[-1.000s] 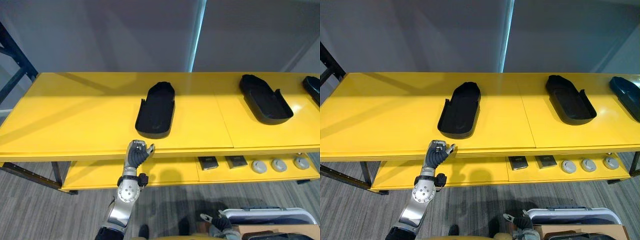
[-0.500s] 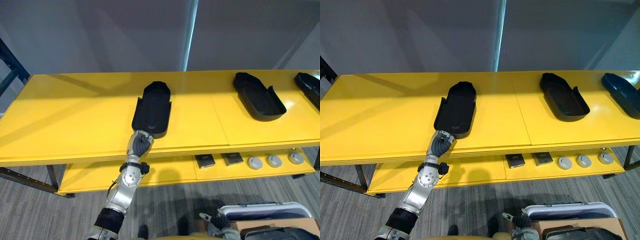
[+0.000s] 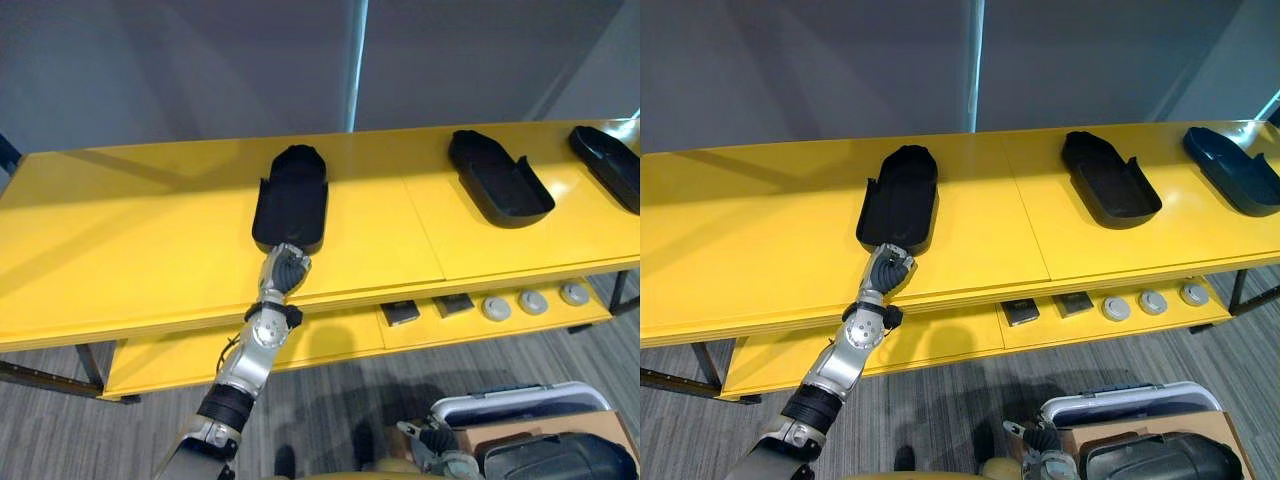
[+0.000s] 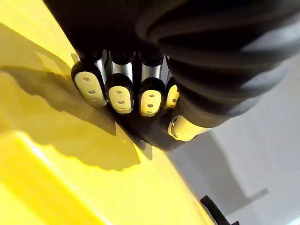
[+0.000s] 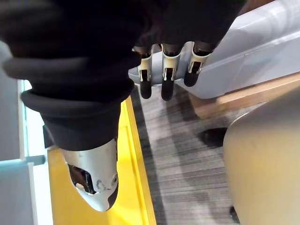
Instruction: Walk over and take plastic housings, then place them on the shelf
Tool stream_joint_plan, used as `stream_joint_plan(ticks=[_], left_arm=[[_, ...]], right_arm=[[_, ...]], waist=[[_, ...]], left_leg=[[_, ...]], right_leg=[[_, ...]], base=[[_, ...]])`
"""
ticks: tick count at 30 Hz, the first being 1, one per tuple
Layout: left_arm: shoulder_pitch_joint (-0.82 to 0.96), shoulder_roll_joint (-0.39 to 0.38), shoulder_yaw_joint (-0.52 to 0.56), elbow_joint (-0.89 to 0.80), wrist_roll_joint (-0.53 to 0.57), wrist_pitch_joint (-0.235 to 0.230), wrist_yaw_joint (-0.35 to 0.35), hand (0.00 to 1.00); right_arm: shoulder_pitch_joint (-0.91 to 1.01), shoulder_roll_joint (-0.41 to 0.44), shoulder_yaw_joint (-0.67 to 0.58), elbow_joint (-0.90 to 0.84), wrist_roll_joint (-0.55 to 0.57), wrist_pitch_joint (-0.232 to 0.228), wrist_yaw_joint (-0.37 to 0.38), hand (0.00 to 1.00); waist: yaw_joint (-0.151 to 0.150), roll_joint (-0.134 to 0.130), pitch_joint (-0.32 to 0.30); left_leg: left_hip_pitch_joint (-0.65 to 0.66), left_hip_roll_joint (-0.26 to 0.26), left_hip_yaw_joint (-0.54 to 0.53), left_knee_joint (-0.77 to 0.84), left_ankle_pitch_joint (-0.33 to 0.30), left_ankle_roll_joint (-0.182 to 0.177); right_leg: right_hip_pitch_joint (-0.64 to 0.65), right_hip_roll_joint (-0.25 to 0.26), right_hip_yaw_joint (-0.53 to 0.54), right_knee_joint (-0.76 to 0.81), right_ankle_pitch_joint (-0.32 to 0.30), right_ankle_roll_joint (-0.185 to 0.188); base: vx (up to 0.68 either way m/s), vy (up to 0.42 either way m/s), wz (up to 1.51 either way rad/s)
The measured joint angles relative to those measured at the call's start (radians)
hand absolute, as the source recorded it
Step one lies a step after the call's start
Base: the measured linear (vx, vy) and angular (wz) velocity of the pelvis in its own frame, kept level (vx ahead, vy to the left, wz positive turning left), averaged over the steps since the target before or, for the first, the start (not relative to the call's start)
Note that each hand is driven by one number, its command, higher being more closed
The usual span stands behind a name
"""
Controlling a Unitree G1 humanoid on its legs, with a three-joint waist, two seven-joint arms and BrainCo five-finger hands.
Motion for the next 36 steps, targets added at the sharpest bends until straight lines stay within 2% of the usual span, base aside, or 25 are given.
stream_joint_plan(ticks=[11,14,17,19,22,23,24,25,26,27,29,32,35,36], left_arm=[[-0.02,0.004,-0.01,-0.009,-0.002,0.008,0.002,1.0],[0.02,0.018,-0.007,-0.147,-0.01,-0.001,0.004,1.0],[0.083,0.025,0.032,-0.366,-0.045,-0.033,0.008,1.0],[0.15,0.025,0.119,-0.566,-0.063,-0.079,0.032,1.0],[0.202,0.022,0.256,-0.71,-0.091,-0.127,0.065,1.0],[0.235,0.017,0.36,-0.758,-0.114,-0.149,0.088,1.0],[0.254,0.016,0.409,-0.772,-0.126,-0.154,0.097,1.0],[0.298,0.015,0.502,-0.786,-0.166,-0.166,0.131,1.0],[0.343,0.012,0.589,-0.788,-0.202,-0.169,0.157,1.0],[0.368,0.01,0.631,-0.787,-0.22,-0.169,0.167,1.0],[0.468,-0.002,0.746,-0.746,-0.307,-0.171,0.178,1.0],[0.57,-0.014,0.794,-0.638,-0.377,-0.157,0.158,1.0],[0.657,-0.045,0.791,-0.427,-0.394,-0.111,0.085,1.0],[0.663,-0.065,0.784,-0.312,-0.395,-0.093,0.055,1.0]], right_arm=[[-0.002,0.008,-0.023,0.001,0.001,0.0,-0.004,0.0],[-0.002,0.007,-0.023,0.001,0.001,-0.001,-0.005,0.0],[-0.001,0.003,-0.023,0.001,0.003,-0.003,-0.008,0.0],[-0.001,-0.005,-0.022,0.005,0.005,-0.003,-0.008,0.0],[0.001,-0.014,-0.022,0.012,0.009,-0.003,-0.008,0.0],[0.0,-0.019,-0.022,0.022,0.009,-0.003,-0.008,0.0],[0.0,-0.021,-0.022,0.026,0.01,-0.003,-0.008,0.0],[0.0,-0.021,-0.022,0.031,0.01,-0.004,-0.008,0.0],[0.001,-0.022,-0.022,0.034,0.01,-0.003,-0.008,0.0],[0.001,-0.021,-0.02,0.036,0.01,-0.002,-0.008,0.0],[0.013,-0.021,-0.018,0.031,0.009,0.004,-0.008,0.0],[0.028,-0.015,-0.011,-0.005,0.008,0.013,-0.007,0.0],[0.034,0.001,0.008,-0.049,-0.001,0.015,-0.007,0.0],[0.034,0.001,0.027,-0.063,-0.001,0.017,-0.004,0.0]], waist=[[-0.001,0.002,0.007],[0.002,0.004,0.01],[0.004,0.009,0.013],[0.015,0.015,0.017],[0.041,0.022,0.02],[0.055,0.025,0.021],[0.06,0.025,0.021],[0.062,0.024,0.02],[0.067,0.023,0.02],[0.074,0.021,0.02],[0.108,0.018,0.019],[0.122,0.012,0.015],[0.142,-0.001,-0.001],[0.143,-0.006,-0.005]], left_leg=[[0.018,-0.002,-0.003,-0.007,0.0,0.0],[0.03,-0.003,-0.013,-0.005,0.0,0.0],[0.016,-0.005,-0.039,0.007,-0.003,0.002],[0.023,-0.002,-0.049,0.008,-0.006,-0.002],[0.029,0.001,-0.057,0.01,-0.005,-0.002],[0.035,0.002,-0.068,0.011,-0.004,0.0],[0.039,0.002,-0.072,0.012,-0.002,0.002],[0.042,0.002,-0.085,0.014,-0.003,0.002],[0.042,0.002,-0.091,0.014,-0.005,-0.001],[0.041,0.003,-0.092,0.014,-0.006,-0.003],[0.039,0.004,-0.092,0.018,-0.011,0.001],[0.039,0.002,-0.092,0.036,-0.029,0.009],[0.033,0.001,-0.085,0.082,-0.064,0.015],[0.035,0.001,-0.084,0.095,-0.069,0.012]], right_leg=[[0.017,-0.003,-0.004,0.0,0.0,0.0],[0.034,-0.005,-0.011,0.0,-0.002,0.003],[0.044,-0.007,-0.027,0.0,-0.013,0.016],[0.052,-0.005,-0.035,0.008,-0.019,0.012],[0.052,-0.001,-0.041,0.03,-0.028,0.003],[0.058,-0.001,-0.052,0.043,-0.037,0.0],[0.062,-0.001,-0.056,0.048,-0.043,0.002],[0.067,-0.001,-0.066,0.06,-0.053,0.0],[0.067,-0.002,-0.075,0.068,-0.059,-0.001],[0.067,-0.002,-0.078,0.07,-0.06,-0.001],[0.068,-0.006,-0.087,0.078,-0.067,0.0],[0.081,-0.009,-0.096,0.082,-0.075,0.001],[0.089,-0.01,-0.097,0.095,-0.086,-0.002],[0.097,-0.011,-0.099,0.096,-0.088,0.001]], base=[[0.0,0.007,0.01],[-0.05,0.014,0.09],[-0.07,0.006,0.21],[-0.03,-0.011,0.15],[-0.03,-0.022,0.08],[-0.01,-0.017,0.19],[-0.01,-0.019,0.29],[-0.01,-0.016,0.27],[0.0,-0.013,0.25],[-0.01,-0.007,0.17],[-0.01,0.001,0.11],[0.0,0.009,0.09],[0.01,0.003,-0.03],[0.0,0.0,0.0]])
